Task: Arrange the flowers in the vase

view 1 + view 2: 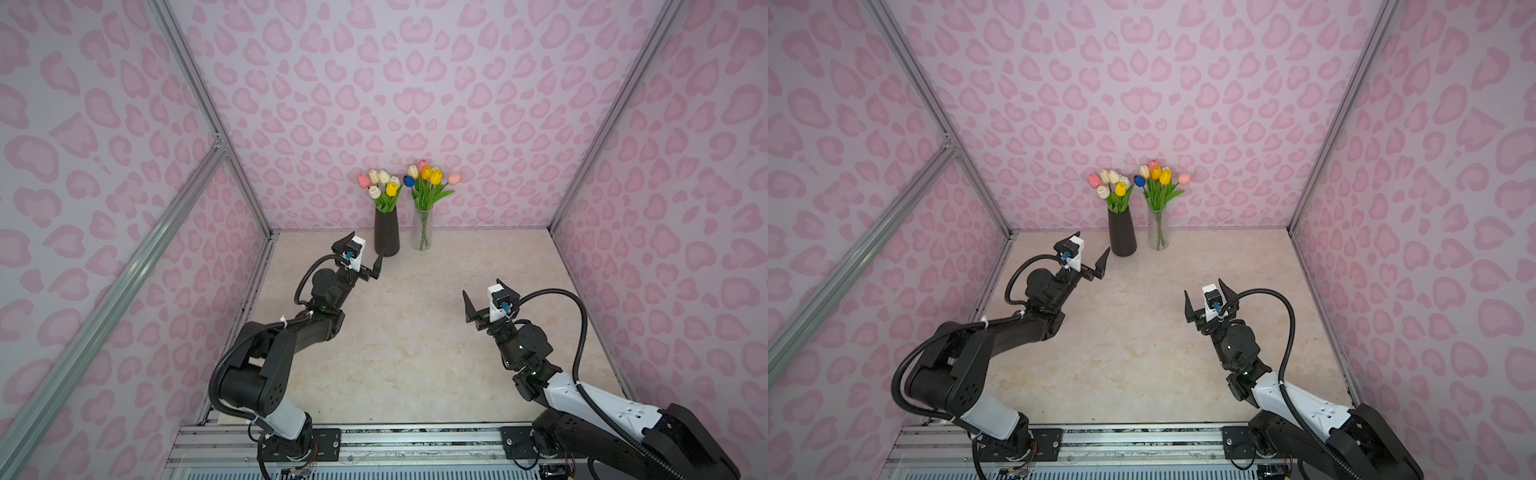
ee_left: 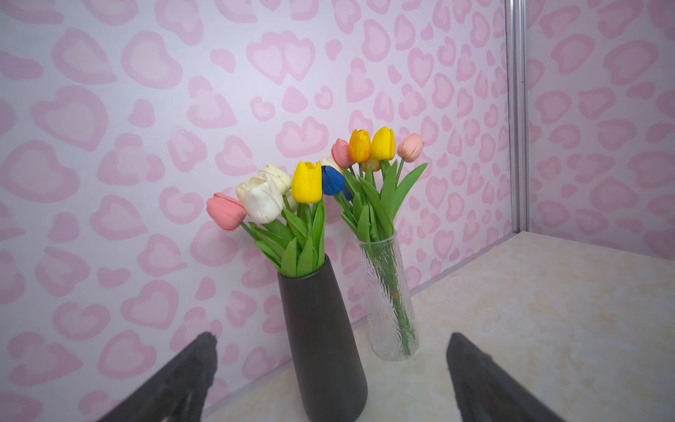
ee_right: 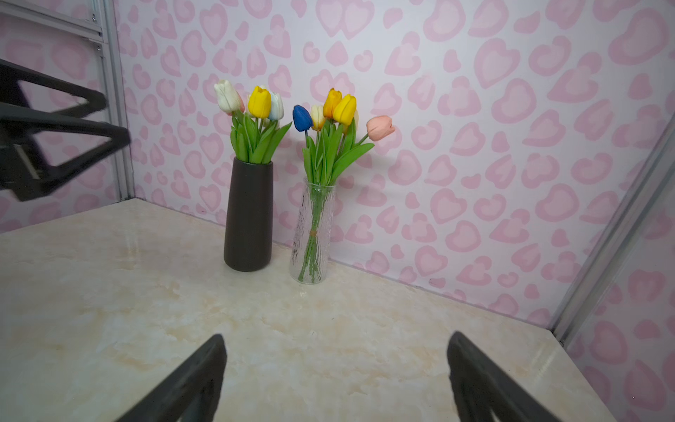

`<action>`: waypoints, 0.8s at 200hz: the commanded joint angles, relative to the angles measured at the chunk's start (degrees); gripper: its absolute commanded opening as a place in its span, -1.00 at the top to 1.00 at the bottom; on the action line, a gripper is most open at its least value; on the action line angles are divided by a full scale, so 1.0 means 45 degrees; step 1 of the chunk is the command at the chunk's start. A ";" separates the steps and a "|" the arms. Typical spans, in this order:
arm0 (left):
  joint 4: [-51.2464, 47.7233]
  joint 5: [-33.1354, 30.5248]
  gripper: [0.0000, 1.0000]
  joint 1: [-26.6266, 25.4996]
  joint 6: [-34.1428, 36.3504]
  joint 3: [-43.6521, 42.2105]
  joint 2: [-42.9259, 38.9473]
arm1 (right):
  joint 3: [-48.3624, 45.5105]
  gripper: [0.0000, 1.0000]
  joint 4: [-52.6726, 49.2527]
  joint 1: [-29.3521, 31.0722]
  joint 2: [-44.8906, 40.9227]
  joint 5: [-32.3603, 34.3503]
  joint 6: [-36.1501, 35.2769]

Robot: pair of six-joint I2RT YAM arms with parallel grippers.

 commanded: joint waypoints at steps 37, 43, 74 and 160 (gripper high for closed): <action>-0.1118 -1.2014 -0.96 -0.2166 0.1150 -0.3499 -0.2961 | -0.0752 -0.97 0.5615 -0.0493 0.2625 0.7598 -0.1510; -0.1541 -1.2880 -0.96 -0.2209 0.1130 -0.3572 -0.3039 | -0.0750 -0.97 0.5793 -0.0698 0.2926 0.7977 -0.1529; -0.2069 -1.4260 -0.95 -0.2028 0.1456 -0.4110 -0.2756 | 0.0007 -0.97 0.5706 -0.1086 0.4946 1.0083 -0.2189; -0.1501 -0.8945 -0.95 0.0993 -0.1177 -0.5214 -0.2406 | -0.0571 -0.92 0.7637 -0.2016 0.7488 0.8308 -0.1832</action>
